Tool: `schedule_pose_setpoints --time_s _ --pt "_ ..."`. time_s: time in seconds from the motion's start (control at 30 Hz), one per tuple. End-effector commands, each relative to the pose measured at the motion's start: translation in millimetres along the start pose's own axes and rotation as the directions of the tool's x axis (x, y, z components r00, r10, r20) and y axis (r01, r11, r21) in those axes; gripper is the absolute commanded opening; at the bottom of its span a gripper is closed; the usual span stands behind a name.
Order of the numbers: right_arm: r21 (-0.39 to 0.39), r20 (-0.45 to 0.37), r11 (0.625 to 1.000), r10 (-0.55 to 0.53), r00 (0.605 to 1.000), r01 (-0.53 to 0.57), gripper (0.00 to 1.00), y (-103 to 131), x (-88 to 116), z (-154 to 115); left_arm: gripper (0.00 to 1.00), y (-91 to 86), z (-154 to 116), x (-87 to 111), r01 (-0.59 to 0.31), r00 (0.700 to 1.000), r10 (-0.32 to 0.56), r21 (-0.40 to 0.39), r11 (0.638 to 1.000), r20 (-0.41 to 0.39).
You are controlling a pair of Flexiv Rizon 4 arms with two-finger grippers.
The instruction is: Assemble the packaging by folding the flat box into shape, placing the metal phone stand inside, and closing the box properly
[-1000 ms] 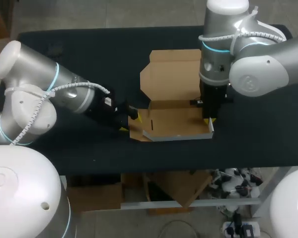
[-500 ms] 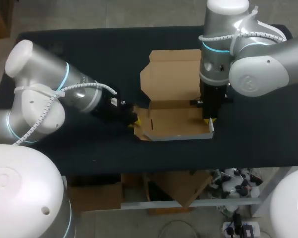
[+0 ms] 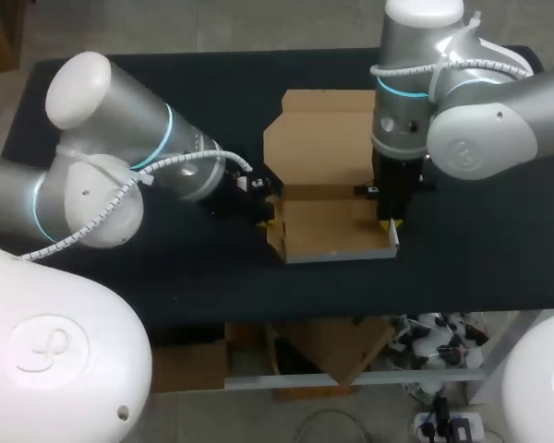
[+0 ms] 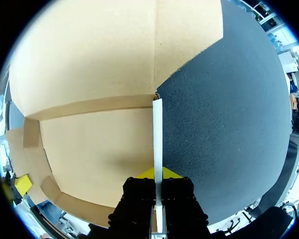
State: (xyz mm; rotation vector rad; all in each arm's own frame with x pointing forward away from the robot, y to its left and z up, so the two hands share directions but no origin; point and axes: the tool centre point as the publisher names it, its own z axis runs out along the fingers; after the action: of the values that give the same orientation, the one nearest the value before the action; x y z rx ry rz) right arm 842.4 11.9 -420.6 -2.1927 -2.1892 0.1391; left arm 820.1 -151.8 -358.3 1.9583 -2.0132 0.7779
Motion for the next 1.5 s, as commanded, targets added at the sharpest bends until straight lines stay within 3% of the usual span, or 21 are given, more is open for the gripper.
schedule_pose_setpoints --time_s 0.03,0.17,0.2,0.23,0.33,0.43,0.63,0.77,1.0,1.17,1.5 --pt "0.001 0.0 1.0 0.0 1.0 0.0 0.0 0 3 1 0.0 4.9 9 18.0 -0.008 0.954 -0.004 0.039 0.999 0.3" --pt "0.001 0.0 1.0 0.0 1.0 0.0 0.0 0 3 1 0.0 6.7 10 21.6 -0.016 0.948 0.0 0.048 0.999 0.319" --pt "0.001 0.0 1.0 0.0 1.0 0.0 0.0 0 3 1 0.04 7.0 10 22.2 -0.018 0.946 0.001 0.05 0.999 0.325" --pt "0.001 0.0 1.0 0.0 1.0 0.0 0.0 0 3 1 0.16 7.3 10 22.5 -0.019 0.945 0.001 0.05 0.999 0.326" --pt "0.001 0.0 1.0 0.0 1.0 0.0 0.0 0 3 1 0.22 7.2 10 22.1 -0.019 0.942 -0.001 0.054 0.998 0.334" --pt "0.001 0.0 1.0 0.0 1.0 0.0 0.0 0 3 1 0.45 6.2 8 19.2 -0.014 0.941 -0.006 0.059 0.998 0.339" --pt "0.001 0.0 1.0 0.0 1.0 0.0 0.0 0 3 1 0.53 2.3 -3 10.0 0.001 0.943 -0.025 0.072 0.997 0.332" --pt "0.001 0.0 1.0 0.0 1.0 0.0 0.0 0 3 1 0.58 -1.3 -13 1.5 0.011 0.959 -0.022 0.038 0.999 0.282" --pt "0.001 0.0 1.0 0.0 1.0 0.0 0.0 0 3 1 0.6 -8.8 -36 -21.1 0.018 0.986 -0.017 -0.003 1.0 0.166" --pt "0.001 0.0 1.0 0.0 1.0 0.0 0.0 0 3 1 0.5 -14.5 -46 -37.7 0.015 0.997 -0.012 -0.044 0.999 0.076" --pt "0.001 0.0 1.0 0.0 1.0 0.0 0.0 0 3 1 0.43 -18.8 -53 -65.2 -0.002 1.0 0.002 -0.066 0.998 -0.006"
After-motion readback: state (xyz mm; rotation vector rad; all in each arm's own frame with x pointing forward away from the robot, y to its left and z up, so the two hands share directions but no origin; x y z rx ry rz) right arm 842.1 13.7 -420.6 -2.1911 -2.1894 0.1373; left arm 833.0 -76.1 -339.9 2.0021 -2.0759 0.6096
